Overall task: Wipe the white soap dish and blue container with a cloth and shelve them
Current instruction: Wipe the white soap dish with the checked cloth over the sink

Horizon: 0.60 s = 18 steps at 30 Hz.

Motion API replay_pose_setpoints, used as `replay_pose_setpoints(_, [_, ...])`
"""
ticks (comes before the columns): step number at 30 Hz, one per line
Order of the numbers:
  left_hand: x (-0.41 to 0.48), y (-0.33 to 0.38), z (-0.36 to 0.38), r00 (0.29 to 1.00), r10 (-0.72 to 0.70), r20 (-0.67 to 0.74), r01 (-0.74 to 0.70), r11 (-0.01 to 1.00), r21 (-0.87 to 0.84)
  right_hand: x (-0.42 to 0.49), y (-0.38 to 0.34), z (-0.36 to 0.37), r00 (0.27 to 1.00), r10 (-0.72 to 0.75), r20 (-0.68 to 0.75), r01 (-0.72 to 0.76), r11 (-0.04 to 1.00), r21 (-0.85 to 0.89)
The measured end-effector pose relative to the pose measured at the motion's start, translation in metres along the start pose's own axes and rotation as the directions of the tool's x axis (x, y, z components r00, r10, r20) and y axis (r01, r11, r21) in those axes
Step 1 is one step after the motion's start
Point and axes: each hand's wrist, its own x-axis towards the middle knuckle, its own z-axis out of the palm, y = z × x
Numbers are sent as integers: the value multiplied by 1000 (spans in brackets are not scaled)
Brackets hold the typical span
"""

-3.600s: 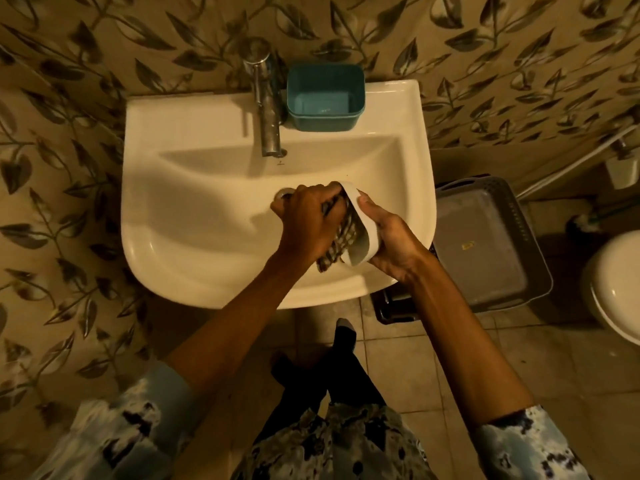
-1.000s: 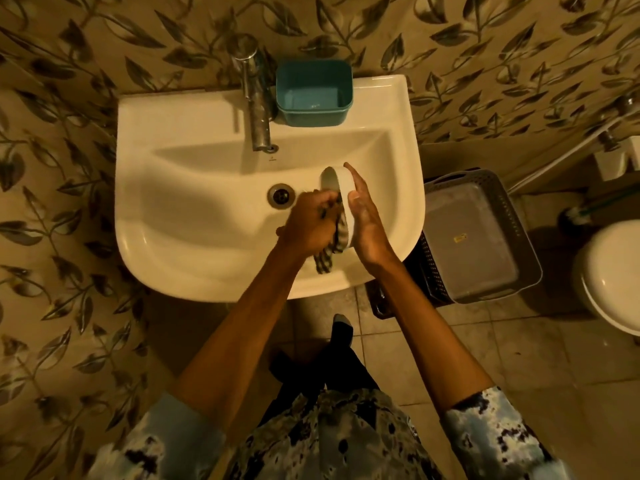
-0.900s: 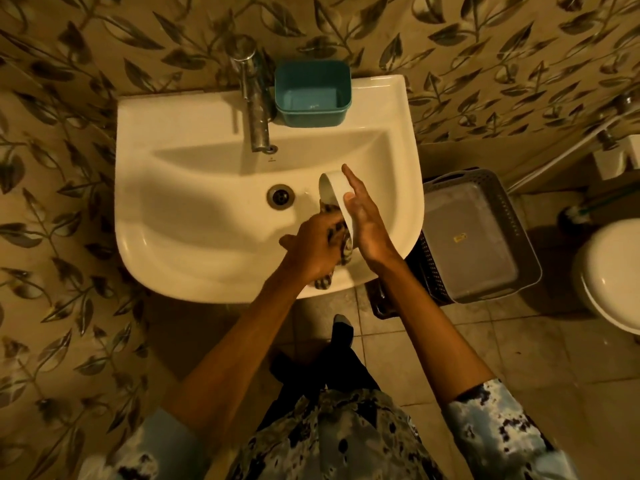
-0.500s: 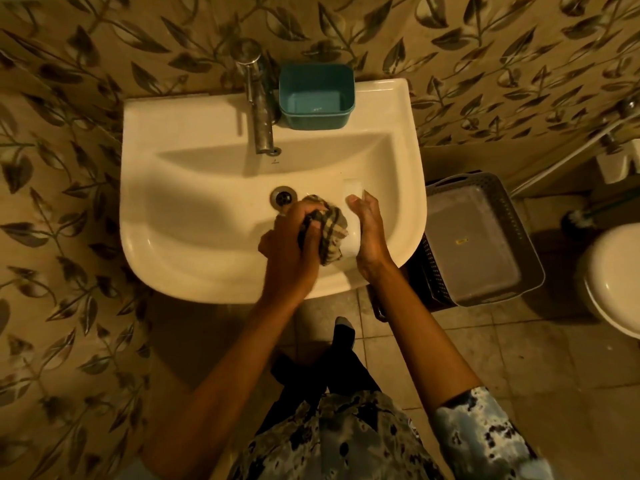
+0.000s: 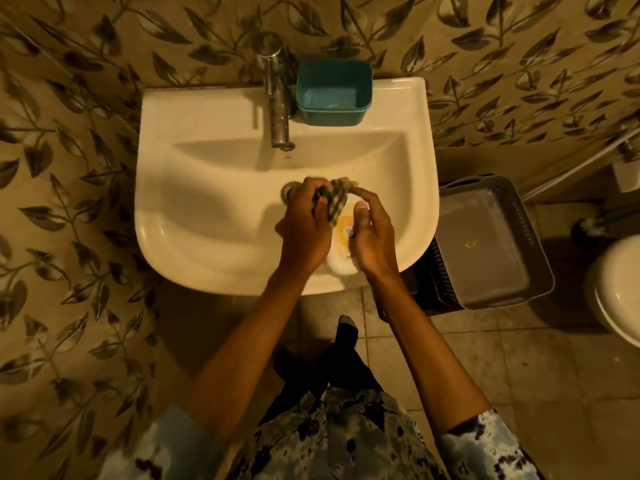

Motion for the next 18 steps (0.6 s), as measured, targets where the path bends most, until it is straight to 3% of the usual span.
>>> replay_pose_setpoints(3, [-54,-11,6,991,-131,33,133,989,-72,15,1,-5,995,42,-85,-39,999,36])
replay_pose_setpoints(9, [-52,-4,10,960,-256,-112,230,952,-204,15,-11,-8,995,13,97,-16,999,30])
replay_pose_setpoints(11, [-20,-8,-3,973,-210,-101,180,953,-244,9,-11,-10,984,-21,178,24,1000,-14])
replay_pose_setpoints(13, [6,-14,-15,997,-73,27,76,986,-145,1,-14,-10,970,-90,227,110,991,-80])
replay_pose_setpoints(16, [25,-12,-21,945,29,325,-33,999,5,-2,-12,-14,950,-241,199,287,926,-247])
replay_pose_setpoints(18, [27,-9,-19,932,74,355,-84,996,15,0,-18,-19,932,-309,191,354,890,-288])
